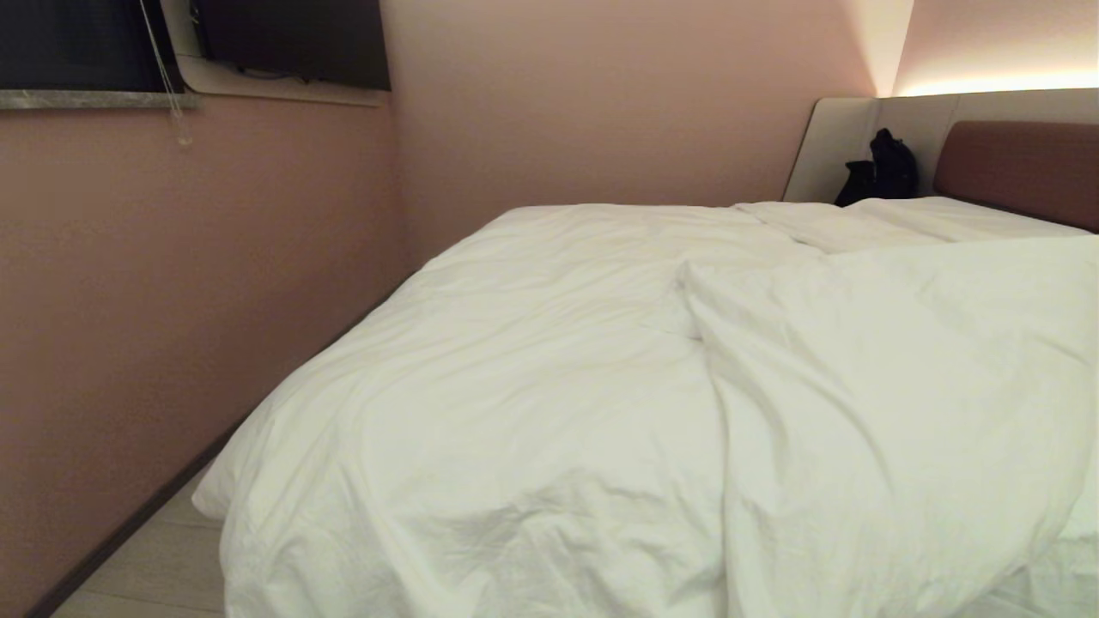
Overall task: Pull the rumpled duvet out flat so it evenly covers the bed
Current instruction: Hold the folded corner of the quilt
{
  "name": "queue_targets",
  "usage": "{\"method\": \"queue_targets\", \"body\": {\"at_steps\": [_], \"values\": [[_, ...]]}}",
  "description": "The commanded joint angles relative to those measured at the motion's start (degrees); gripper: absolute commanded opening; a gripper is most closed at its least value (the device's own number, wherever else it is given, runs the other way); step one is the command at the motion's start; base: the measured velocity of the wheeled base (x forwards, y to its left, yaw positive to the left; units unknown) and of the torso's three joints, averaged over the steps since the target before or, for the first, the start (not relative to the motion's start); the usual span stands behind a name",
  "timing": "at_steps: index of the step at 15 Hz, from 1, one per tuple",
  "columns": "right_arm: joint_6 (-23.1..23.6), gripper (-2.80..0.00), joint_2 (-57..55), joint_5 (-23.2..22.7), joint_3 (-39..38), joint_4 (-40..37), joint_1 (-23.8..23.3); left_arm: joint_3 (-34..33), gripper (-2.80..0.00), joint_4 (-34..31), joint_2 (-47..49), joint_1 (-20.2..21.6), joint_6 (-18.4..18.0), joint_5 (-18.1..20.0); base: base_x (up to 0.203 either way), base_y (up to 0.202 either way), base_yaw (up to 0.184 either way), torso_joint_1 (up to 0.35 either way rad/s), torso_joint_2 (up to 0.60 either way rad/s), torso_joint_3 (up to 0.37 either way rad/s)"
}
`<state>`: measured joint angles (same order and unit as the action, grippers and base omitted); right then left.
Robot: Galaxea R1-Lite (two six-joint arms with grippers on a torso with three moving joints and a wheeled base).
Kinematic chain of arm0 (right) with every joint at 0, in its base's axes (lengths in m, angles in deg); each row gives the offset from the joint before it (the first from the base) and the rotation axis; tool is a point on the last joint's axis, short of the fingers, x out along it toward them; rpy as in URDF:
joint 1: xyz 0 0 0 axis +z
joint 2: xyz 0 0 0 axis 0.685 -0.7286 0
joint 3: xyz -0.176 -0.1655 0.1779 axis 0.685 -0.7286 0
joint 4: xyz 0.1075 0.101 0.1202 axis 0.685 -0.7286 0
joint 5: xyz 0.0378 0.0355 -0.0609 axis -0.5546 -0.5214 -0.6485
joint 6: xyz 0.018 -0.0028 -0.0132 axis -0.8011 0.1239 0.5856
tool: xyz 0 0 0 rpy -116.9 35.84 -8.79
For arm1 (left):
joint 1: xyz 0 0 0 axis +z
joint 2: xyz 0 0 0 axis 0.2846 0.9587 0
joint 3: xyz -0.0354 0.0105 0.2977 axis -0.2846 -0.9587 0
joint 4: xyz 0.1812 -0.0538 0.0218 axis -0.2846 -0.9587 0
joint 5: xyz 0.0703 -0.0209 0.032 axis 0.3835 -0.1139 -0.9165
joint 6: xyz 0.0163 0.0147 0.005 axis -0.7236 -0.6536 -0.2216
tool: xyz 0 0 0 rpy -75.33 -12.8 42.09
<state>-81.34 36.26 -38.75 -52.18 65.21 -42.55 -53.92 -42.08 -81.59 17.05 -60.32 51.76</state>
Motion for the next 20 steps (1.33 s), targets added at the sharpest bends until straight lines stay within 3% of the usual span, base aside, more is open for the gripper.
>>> {"method": "queue_targets", "body": {"at_steps": [1,4,11,13,20], "values": [[0.0,-2.8,0.01,0.0,0.0,0.01,0.02,-2.21,-2.8,2.51,-1.33,0.03,-0.62,-0.01,0.0,0.0,0.0,0.0,0.0,0.0],[0.0,-2.8,0.01,0.0,0.0,0.01,0.02,-6.78,-2.8,5.76,-1.33,0.02,-2.05,0.37,0.0,0.0,0.0,0.0,0.0,0.0],[0.0,-2.8,0.01,0.0,0.0,0.01,0.02,-11.26,-2.8,6.01,-1.33,0.02,-2.42,0.38,0.0,0.0,0.0,0.0,0.0,0.0],[0.0,-2.8,0.01,0.0,0.0,0.01,0.02,-12.18,-2.8,5.98,-1.33,0.02,-2.1,2.14,0.0,0.0,0.0,0.0,0.0,0.0],[0.0,-2.8,0.01,0.0,0.0,0.01,0.02,-12.1,-2.8,-0.32,-1.33,0.02,-1.5,5.35,0.0,0.0,0.0,0.0,0.0,0.0]]}}
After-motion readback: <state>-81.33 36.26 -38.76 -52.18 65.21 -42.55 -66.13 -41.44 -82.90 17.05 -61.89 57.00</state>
